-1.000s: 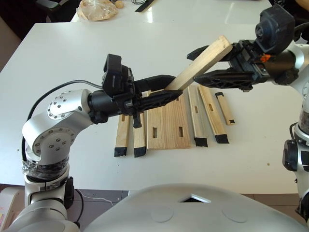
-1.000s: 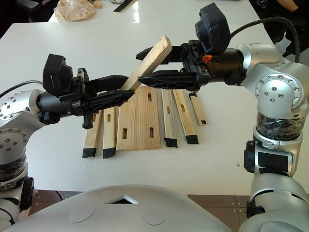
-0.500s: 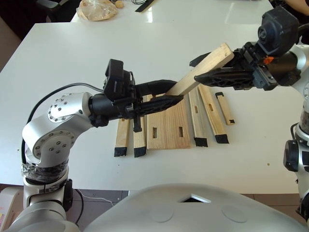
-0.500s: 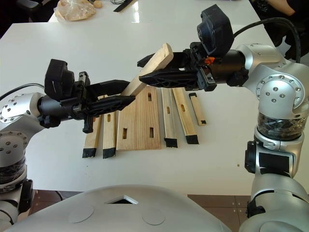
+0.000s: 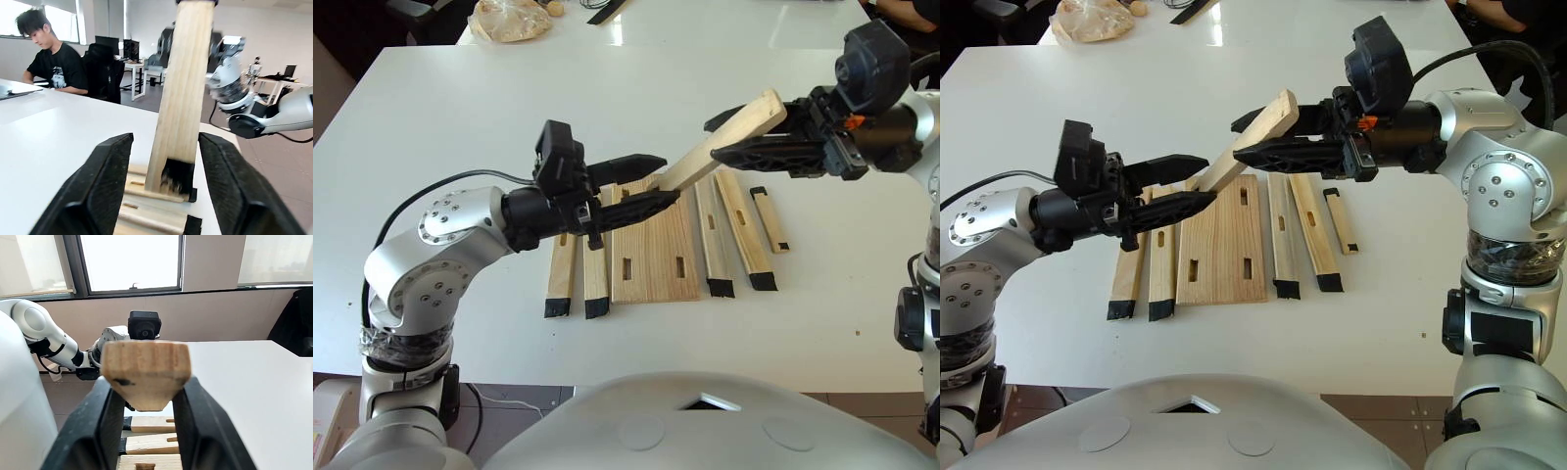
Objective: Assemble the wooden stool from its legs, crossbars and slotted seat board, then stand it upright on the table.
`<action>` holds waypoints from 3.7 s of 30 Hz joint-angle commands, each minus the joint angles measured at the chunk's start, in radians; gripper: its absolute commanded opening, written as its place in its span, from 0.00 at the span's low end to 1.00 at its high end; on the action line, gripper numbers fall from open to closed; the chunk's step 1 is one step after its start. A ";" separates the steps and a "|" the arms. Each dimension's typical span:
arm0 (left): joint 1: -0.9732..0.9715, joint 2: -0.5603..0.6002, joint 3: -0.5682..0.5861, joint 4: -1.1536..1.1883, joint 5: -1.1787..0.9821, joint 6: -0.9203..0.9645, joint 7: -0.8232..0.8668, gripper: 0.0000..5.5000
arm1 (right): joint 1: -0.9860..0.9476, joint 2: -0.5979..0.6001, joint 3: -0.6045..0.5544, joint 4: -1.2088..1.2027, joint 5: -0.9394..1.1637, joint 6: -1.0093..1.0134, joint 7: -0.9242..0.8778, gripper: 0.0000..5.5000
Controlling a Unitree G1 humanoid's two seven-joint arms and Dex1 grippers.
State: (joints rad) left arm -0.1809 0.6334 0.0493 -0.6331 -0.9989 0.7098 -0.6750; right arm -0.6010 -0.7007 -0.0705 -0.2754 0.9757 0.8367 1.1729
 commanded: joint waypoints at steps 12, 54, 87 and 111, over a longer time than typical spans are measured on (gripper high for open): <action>0.122 -0.005 0.037 0.090 0.152 -0.071 -0.009 0.55 | -0.033 -0.139 0.171 0.333 -0.561 -0.552 0.196 0.24; 0.169 -0.050 0.009 0.030 0.206 -0.090 0.018 0.55 | 0.115 -0.156 0.236 0.482 -0.738 -0.886 0.355 0.24; 0.174 -0.032 -0.012 0.014 0.190 -0.062 -0.016 0.55 | 0.018 -0.068 0.437 0.812 -0.900 -0.847 0.395 0.24; 0.207 -0.039 -0.019 -0.010 0.179 -0.035 -0.022 0.55 | 0.104 -0.020 0.117 0.561 -0.552 -0.498 0.277 0.44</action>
State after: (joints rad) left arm 0.0165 0.5941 0.0248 -0.6282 -0.8247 0.6811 -0.7090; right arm -0.4758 -0.6823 0.1077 0.3984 0.3469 0.2457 1.4484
